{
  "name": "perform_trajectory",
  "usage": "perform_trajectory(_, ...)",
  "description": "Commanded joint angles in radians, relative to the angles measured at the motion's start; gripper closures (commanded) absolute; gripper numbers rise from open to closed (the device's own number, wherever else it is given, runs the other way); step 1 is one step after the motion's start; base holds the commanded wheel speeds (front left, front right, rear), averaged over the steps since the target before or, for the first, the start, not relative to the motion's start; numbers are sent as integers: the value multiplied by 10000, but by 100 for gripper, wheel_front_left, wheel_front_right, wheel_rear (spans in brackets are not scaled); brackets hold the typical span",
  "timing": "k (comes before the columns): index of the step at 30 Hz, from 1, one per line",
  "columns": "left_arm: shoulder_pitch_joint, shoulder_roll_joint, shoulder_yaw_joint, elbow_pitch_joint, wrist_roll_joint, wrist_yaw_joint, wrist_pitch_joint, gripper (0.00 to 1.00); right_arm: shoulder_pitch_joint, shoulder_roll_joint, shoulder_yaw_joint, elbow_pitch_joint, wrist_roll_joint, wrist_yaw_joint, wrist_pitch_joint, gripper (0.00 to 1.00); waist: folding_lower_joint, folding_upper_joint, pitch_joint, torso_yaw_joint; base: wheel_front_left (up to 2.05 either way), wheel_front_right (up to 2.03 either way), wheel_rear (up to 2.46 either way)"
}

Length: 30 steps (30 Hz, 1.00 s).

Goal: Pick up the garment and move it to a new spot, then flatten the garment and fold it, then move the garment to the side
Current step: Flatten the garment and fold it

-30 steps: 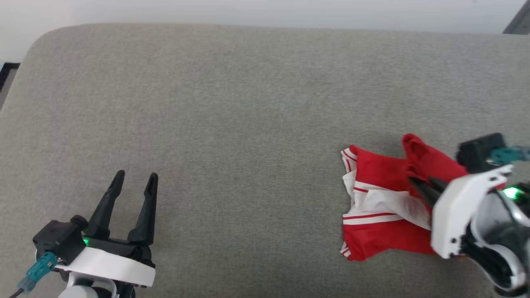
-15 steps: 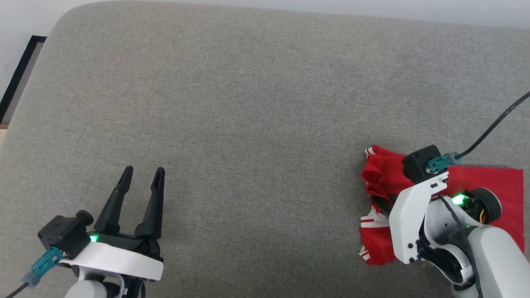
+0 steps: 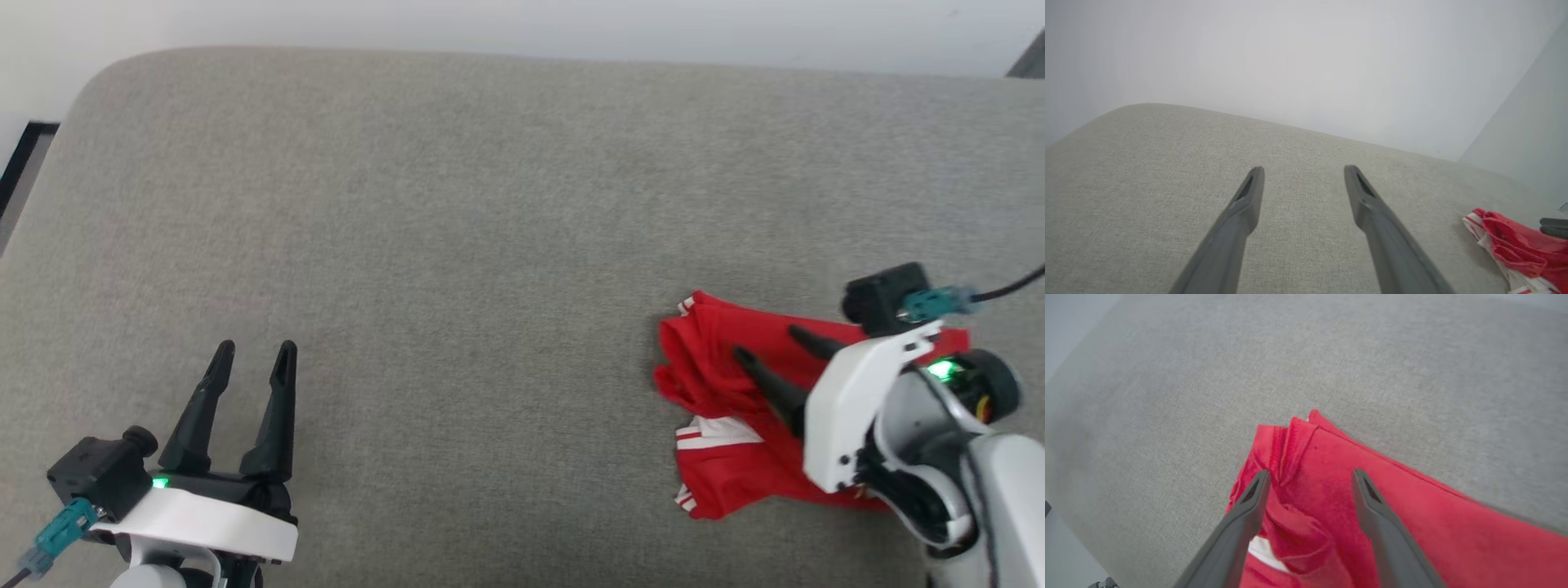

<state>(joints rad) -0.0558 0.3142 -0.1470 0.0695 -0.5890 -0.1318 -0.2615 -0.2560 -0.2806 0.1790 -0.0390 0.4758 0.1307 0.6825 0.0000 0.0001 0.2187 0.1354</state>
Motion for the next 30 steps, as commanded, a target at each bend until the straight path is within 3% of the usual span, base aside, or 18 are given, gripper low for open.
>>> perform_trajectory(1, 115, 35, 28, 13, -11, 24, -48, 0, 114, -72, -131, -35, 30, 0, -111, 0, 0, -1, -182, -180, 0, 0, 0)
perform_trajectory(8, 257, 44, -148, 165, -14, 24, -48, 0, 375, -366, -1142, 713, -336, 0, -1547, 0, 0, -1, -548, -604, 0, 0, 0)
perform_trajectory(14, 437, 101, -307, 374, -31, 24, -48, 0, 387, -520, -1367, 1829, -583, 0, -4604, 0, 0, -1, -855, -910, 0, 0, 0)
perform_trajectory(23, 820, 77, -160, 473, 217, 24, -48, 0, 889, -122, -1446, 3097, -888, 0, -8564, 0, 0, -1, -1451, -972, 0, 0, 0)
perform_trajectory(30, 1501, -52, 146, 212, 383, 24, -48, 0, 2070, 407, -1860, 2725, -1480, 0, -9333, 0, 0, -1, -1977, -844, 0, 0, 0)
